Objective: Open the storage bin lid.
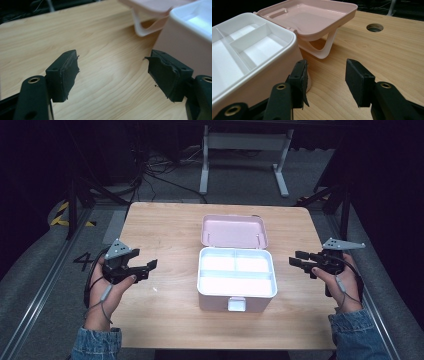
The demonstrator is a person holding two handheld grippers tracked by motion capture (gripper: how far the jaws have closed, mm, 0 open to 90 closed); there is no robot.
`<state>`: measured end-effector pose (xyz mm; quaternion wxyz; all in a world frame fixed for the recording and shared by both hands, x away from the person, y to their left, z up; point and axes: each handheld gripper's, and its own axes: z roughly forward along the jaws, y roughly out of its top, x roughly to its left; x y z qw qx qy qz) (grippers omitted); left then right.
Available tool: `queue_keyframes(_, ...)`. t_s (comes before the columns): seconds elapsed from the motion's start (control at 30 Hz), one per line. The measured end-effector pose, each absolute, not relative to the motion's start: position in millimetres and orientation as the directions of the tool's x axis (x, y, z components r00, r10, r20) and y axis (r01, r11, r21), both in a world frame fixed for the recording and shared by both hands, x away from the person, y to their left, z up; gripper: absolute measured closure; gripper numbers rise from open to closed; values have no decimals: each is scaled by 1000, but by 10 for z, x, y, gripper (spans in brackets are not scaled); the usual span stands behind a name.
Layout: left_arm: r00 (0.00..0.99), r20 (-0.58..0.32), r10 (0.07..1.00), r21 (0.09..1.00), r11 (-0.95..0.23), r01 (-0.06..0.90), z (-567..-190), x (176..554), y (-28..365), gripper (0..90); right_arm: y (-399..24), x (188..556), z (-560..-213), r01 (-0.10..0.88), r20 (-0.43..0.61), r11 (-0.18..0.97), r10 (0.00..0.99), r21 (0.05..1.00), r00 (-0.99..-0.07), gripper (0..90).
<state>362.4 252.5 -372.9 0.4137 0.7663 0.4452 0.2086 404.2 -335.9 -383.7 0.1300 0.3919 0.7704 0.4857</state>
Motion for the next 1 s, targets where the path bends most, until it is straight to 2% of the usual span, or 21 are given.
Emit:
queue_keyframes(0.27,466,-40,884,763,-275,586,-3999,3671,2673,250,-3364,4070,-3923,497,178,236,739,835,-650,522)
queue_keyframes(0.53,446,-67,892,699,-277,659,-4202,3729,2740,244,-3388,4126,-4049,527,176,249,757,812,-629,511)
queue_keyframes(0.73,466,-80,881,645,-311,699,-4291,3751,2705,230,-3454,4185,-4195,568,201,236,774,788,-601,509)
queue_keyframes(1.0,512,-59,857,614,-373,696,-4340,3773,2587,214,-3471,4211,-4268,588,216,230,778,775,-590,482)
